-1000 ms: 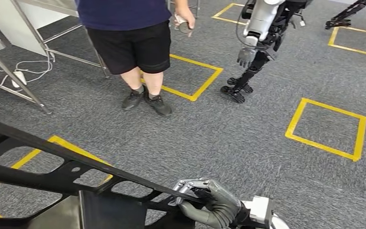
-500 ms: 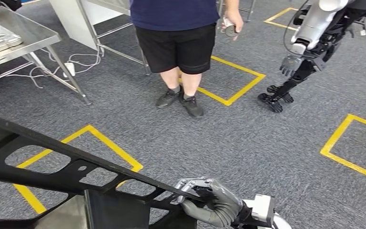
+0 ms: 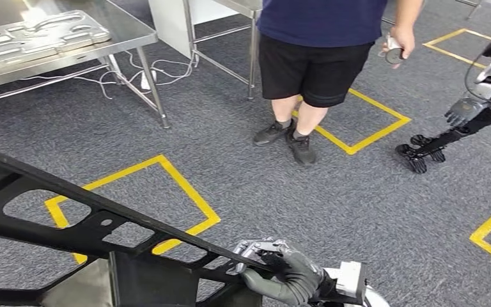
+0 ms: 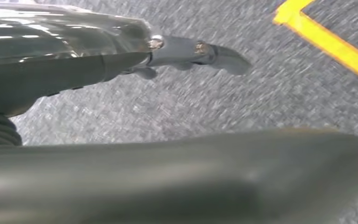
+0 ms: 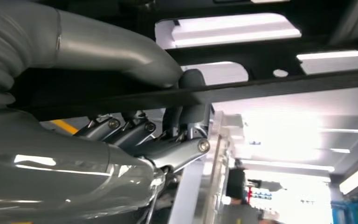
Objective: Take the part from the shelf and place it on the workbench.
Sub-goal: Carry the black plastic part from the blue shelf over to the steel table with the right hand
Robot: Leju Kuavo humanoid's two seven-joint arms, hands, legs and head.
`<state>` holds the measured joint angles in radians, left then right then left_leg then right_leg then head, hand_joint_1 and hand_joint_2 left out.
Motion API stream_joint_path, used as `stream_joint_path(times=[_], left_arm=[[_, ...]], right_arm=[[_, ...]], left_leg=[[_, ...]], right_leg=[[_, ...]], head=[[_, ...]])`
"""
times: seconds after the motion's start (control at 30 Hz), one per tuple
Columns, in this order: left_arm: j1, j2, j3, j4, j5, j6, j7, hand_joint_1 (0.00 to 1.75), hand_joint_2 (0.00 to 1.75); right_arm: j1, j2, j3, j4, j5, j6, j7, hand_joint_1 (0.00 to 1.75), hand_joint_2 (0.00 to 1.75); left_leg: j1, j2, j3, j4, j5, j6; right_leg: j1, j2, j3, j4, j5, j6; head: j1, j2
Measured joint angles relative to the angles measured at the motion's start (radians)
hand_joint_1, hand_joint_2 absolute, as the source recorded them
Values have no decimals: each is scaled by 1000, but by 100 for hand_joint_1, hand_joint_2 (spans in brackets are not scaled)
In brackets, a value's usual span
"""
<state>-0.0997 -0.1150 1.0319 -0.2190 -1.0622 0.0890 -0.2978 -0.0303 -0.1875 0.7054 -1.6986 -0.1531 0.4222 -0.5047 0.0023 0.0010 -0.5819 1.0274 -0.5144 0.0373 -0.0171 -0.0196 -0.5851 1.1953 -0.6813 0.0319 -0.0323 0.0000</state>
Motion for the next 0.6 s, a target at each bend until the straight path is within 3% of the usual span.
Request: stream_joint_path(times=[0.03, 0.07, 0.1, 0.13, 0.2, 0.23, 0.27, 0.33, 0.37, 0.4, 0.43, 0.5, 0.57, 0.6], left_arm=[[-1, 0, 0, 0, 0, 0, 0, 0, 175], [0, 0, 0, 0, 0, 0, 0, 0, 175], [1, -1, 0, 0, 0, 0, 0, 0, 175], [1, -1, 0, 0, 0, 0, -1, 0, 175], [-1, -1, 0, 0, 0, 0, -2, 0, 175], [-2, -2, 0, 0, 0, 0, -2, 0, 175], [-2, -2, 0, 0, 0, 0, -3, 0, 175], [2, -2, 0, 0, 0, 0, -3, 0, 175], [5, -2, 0, 1, 0, 0, -3, 0, 175], [7, -2, 0, 1, 0, 0, -4, 0, 175], [6, -2, 1, 1, 1, 0, -4, 0, 175], [3, -2, 1, 1, 1, 0, -5, 0, 175], [2, -2, 1, 1, 1, 0, -4, 0, 175], [4, -2, 1, 1, 1, 0, -4, 0, 175]], right_arm=[[3, 0, 0, 1, 0, 0, 0, 175, 175], [5, -1, 0, 2, 0, 0, 0, 175, 175], [6, -1, 0, 3, 0, 0, 0, 175, 175], [6, -1, 0, 4, 0, 0, 0, 175, 175], [7, -1, 0, 5, 0, 1, 0, 175, 175], [7, -1, 0, 5, 0, 2, 0, 175, 175], [7, -1, 0, 5, -1, 2, 0, 175, 175], [7, 0, 0, 5, -1, 3, 0, 175, 175], [6, 1, 0, 5, -1, 3, 1, 175, 175], [5, 3, 0, 5, -1, 3, 0, 175, 175], [5, 5, 0, 4, -1, 3, 0, 175, 175], [8, 7, 0, 4, -1, 2, 0, 175, 175], [10, 7, 0, 5, -1, 3, 0, 175, 175], [10, 7, 0, 5, -1, 3, 0, 175, 175]], left_leg=[[-1, -13, 1, 0, 0, 1], [-2, -27, 2, 0, -1, 2], [-3, -41, 4, 1, -1, 2], [-4, -56, 7, 1, -2, 2], [-4, -85, 9, 2, -4, 0], [-4, -98, 7, 4, -4, -3], [-2, -110, 3, 4, -4, -7], [1, -133, -3, 2, 0, -20], [1, -132, -4, 3, -2, -26], [-1, -115, -10, 14, -11, -31], [-3, -89, -24, 42, -30, -37], [1, -30, -80, 157, -92, -49], [7, -13, -131, 263, -127, -59], [9, -10, -132, 266, -117, -62]], right_leg=[[1, 9, -34, 62, -19, -1], [2, 13, -57, 96, -19, -1], [3, 15, -63, 91, 2, -3], [3, 21, -50, 46, 41, -5], [3, 63, -2, -89, 122, -12], [2, 84, 17, -139, 142, -15], [3, 100, 26, -166, 149, -18], [3, 91, 32, -178, 145, -22], [2, 79, 35, -182, 146, -26], [-1, 65, 38, -187, 148, -31], [-4, 49, 41, -191, 149, -36], [-4, 17, 44, -193, 147, -42], [-3, -15, 46, -193, 143, -43], [-3, -29, 48, -193, 140, -41]], head=[[0, 0], [0, 0], [0, 0], [0, 0], [0, 0], [0, 0], [0, 0], [0, 0], [-1, 0], [-2, 0], [-3, 0], [-4, 0], [-4, 0], [-4, 0]])
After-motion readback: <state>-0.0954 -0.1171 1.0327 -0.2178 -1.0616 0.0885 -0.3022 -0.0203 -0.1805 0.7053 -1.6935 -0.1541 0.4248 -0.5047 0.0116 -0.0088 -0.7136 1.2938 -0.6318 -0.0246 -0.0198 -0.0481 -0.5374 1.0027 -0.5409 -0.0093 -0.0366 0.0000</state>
